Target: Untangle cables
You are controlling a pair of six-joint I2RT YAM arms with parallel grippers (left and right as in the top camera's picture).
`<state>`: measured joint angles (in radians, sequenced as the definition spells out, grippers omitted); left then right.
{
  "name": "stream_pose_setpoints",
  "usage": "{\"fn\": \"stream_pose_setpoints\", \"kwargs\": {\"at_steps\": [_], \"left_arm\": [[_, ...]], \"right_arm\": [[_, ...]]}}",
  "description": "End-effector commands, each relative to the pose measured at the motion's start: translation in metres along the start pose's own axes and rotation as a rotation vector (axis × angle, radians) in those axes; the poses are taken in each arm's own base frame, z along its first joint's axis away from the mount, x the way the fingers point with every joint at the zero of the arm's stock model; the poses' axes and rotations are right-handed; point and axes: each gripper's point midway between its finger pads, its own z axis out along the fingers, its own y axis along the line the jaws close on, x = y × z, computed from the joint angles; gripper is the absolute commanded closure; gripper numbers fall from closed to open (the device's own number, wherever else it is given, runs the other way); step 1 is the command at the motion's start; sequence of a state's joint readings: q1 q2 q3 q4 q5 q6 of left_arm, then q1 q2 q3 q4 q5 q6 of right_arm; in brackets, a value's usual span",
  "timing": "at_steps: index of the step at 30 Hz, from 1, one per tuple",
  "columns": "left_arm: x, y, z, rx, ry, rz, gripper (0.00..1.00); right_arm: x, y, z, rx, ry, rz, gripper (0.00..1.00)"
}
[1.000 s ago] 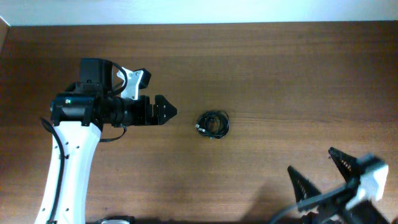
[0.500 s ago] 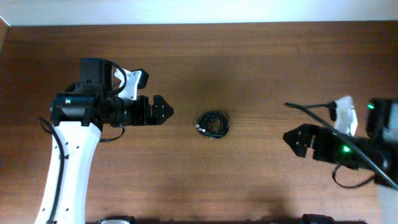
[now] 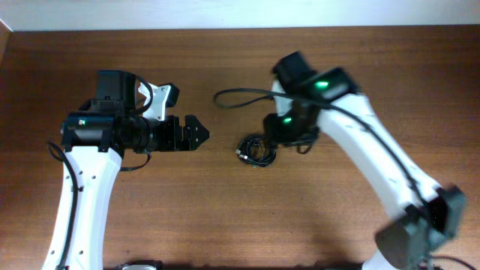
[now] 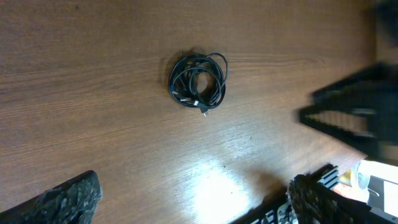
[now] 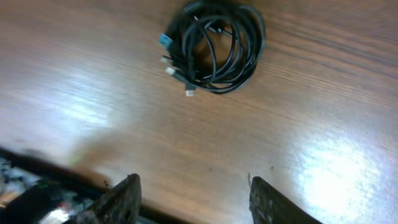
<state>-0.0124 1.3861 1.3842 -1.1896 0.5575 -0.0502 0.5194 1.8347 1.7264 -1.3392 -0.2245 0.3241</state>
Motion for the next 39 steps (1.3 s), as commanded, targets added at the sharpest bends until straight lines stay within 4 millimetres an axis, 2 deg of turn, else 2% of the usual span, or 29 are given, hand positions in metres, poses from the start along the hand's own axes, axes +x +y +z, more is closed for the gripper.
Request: {"fn": "stream_pose_setpoints", "kwargs": {"at_steps": [1,3,4,5,7,10,14,18,21,25,29,33,35,38,39], "left_arm": [[-0.003,0.001,-0.002,-0.009,-0.007,-0.005,0.01],[-0.003,0.001,-0.002,-0.009,-0.007,-0.005,0.01],[-0.003,0.001,-0.002,-0.009,-0.007,-0.005,0.01],[-0.003,0.001,-0.001,-0.009,-0.006,-0.005,0.01],[-0.003,0.001,-0.001,-0.009,-0.006,-0.005,0.01],[-0.004,0.001,-0.001,-0.009,-0.009,-0.003,0.01],[-0.004,0.003,-0.001,-0.016,-0.009,-0.004,0.01],[-0.003,0.005,-0.002,-0.033,-0.007,-0.006,0.01],[-0.004,0.006,-0.002,-0.033,-0.009,-0.024,0.01],[-0.009,0.024,-0.011,-0.055,-0.043,-0.117,0.01],[-0.011,0.037,-0.015,-0.094,-0.057,-0.141,0.01],[-0.009,0.039,-0.015,-0.109,-0.052,-0.145,0.01],[-0.009,0.039,-0.015,-0.109,-0.052,-0.145,0.01],[-0.009,0.039,-0.015,-0.109,-0.052,-0.145,0.01],[-0.009,0.039,-0.016,-0.11,-0.052,-0.145,0.01]], "right_arm": [[-0.012,0.0,0.036,0.032,0.047,-0.008,0.4],[-0.019,-0.002,0.057,0.04,0.067,-0.016,0.36],[-0.02,-0.004,0.076,0.05,0.102,-0.041,0.32],[-0.018,-0.006,0.086,0.058,0.129,-0.038,0.32],[-0.018,-0.007,0.094,0.062,0.141,-0.038,0.32],[-0.025,-0.003,0.1,0.055,0.119,-0.048,0.33],[-0.041,0.008,0.105,0.028,0.041,-0.08,0.45],[-0.05,0.008,0.11,0.065,-0.01,-0.102,0.45],[-0.048,0.005,0.112,0.076,-0.003,-0.101,0.45],[-0.043,-0.005,0.125,0.112,0.026,-0.094,0.48],[-0.042,-0.004,0.127,0.102,0.034,-0.093,0.53],[-0.036,-0.008,0.132,0.11,0.053,-0.086,0.53],[-0.032,-0.011,0.141,0.11,0.058,-0.078,0.58],[-0.03,-0.004,0.143,0.067,0.068,-0.076,0.58],[-0.031,-0.004,0.144,0.065,0.063,-0.078,0.62]]}}
